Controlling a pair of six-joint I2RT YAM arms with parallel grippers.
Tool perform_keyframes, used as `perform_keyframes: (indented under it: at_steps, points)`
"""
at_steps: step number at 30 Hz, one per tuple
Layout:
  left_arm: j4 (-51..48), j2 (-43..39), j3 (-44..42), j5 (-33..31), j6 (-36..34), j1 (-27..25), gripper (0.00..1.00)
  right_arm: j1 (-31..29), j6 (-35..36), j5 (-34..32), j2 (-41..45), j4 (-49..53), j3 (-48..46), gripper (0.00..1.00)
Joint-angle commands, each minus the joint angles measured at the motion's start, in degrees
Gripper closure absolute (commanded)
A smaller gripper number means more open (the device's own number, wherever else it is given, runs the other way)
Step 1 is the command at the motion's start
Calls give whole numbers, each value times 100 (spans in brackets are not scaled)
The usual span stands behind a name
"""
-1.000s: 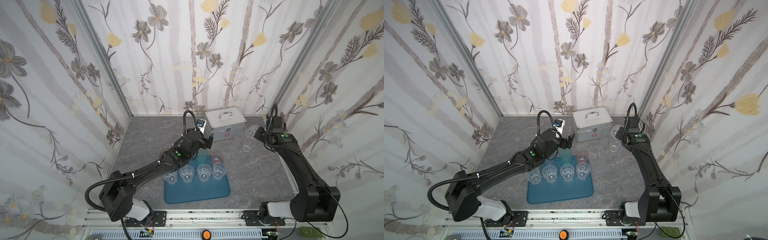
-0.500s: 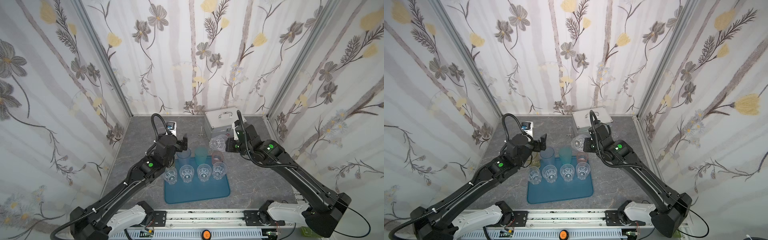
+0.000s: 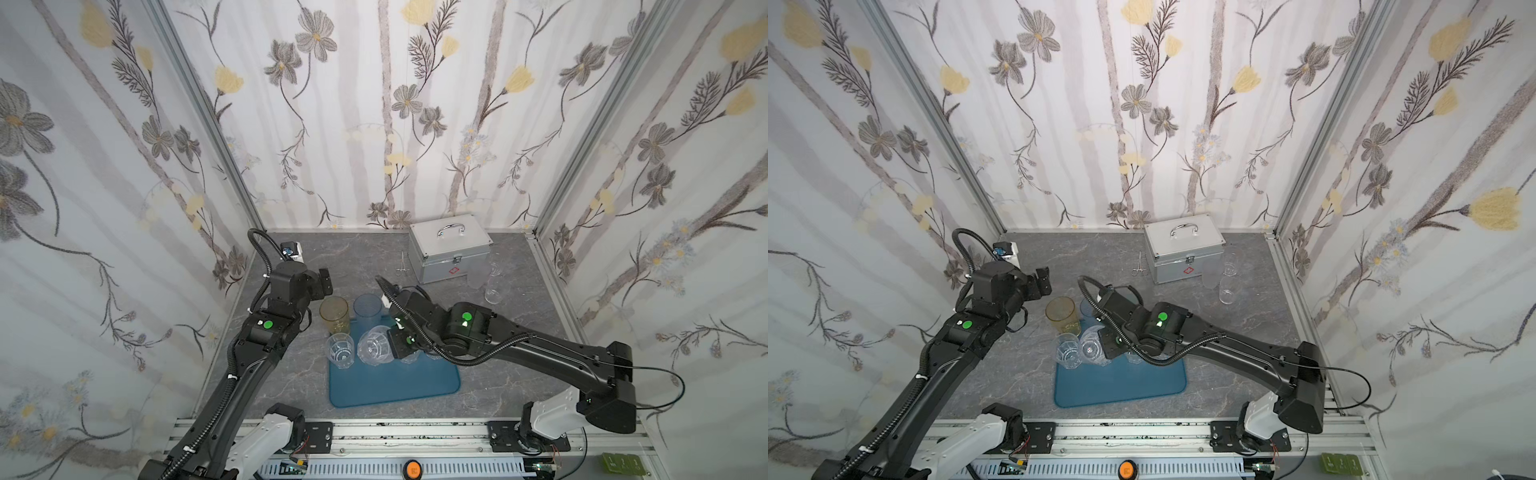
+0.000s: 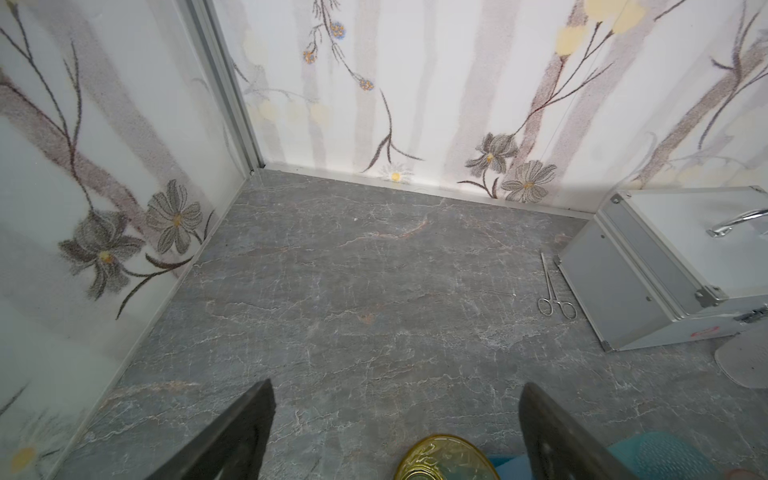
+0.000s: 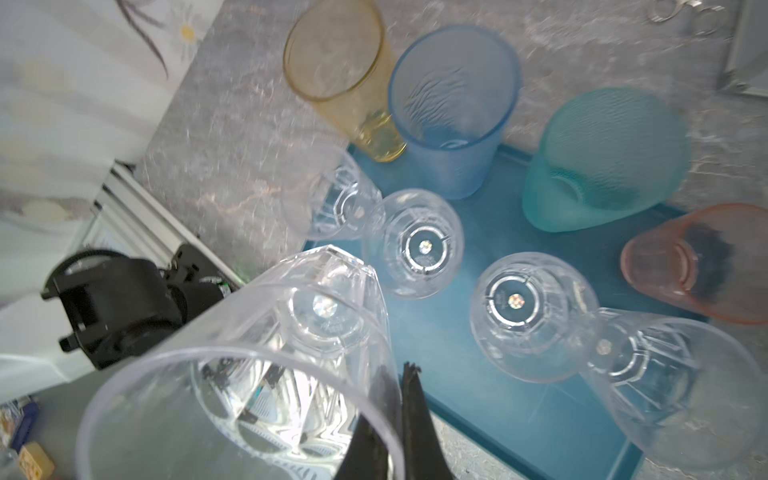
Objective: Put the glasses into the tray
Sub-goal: 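Carry the clear glass over the tray with the right gripper, then lower the clear glass onto the tray's nearest edge and open the right gripper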
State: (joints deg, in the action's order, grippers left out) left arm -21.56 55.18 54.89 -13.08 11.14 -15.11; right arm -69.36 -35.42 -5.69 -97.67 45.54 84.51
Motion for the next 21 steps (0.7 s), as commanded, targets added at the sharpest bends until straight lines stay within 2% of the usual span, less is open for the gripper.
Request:
perform_keyframes:
  at_steps: [1,6,15,21]
  points:
    - [-50,-24,-65,375,82,211,6,-296,218,164,-427,19,257,99]
    - [-50,-94,-232,448,135,416,6,-668,438,161,-1173,150,711,100]
    - [-49,-112,-409,648,134,771,6,-715,728,-160,-2278,221,1408,100]
    - [-49,-139,-392,702,137,808,6,-687,835,-161,-2758,218,1671,100]
